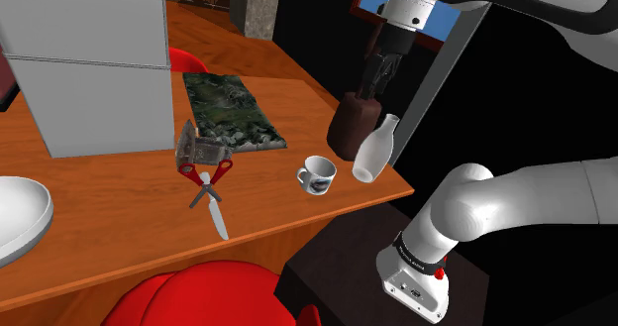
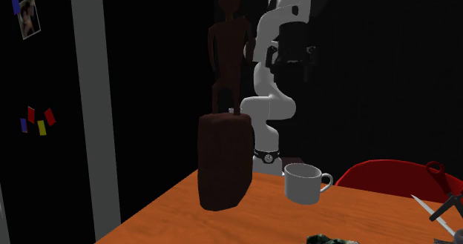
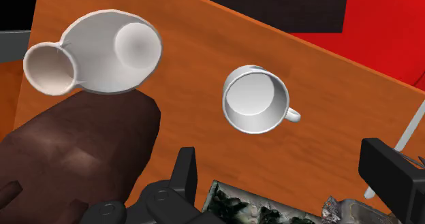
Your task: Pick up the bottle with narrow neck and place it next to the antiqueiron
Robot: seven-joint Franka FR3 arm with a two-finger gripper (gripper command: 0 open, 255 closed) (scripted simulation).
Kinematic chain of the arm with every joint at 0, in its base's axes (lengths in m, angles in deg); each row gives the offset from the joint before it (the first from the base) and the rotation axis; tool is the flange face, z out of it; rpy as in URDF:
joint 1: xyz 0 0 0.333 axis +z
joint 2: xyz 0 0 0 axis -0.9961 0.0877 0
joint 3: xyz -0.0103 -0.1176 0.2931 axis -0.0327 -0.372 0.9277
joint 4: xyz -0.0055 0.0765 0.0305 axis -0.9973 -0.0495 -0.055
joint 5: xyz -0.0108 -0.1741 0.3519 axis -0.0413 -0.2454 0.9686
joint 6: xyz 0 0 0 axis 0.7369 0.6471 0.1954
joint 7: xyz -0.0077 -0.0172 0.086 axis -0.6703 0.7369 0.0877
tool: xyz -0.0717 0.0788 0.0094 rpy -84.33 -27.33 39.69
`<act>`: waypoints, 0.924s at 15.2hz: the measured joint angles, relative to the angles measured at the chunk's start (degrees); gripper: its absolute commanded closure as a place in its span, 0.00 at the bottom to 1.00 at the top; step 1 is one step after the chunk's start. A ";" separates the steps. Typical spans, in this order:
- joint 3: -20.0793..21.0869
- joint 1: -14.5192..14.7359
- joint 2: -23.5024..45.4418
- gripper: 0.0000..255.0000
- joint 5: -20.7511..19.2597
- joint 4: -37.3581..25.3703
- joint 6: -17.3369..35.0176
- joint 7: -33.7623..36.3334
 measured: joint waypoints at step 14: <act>-13.02 -7.26 -5.44 0.00 -11.60 12.26 9.46 -11.45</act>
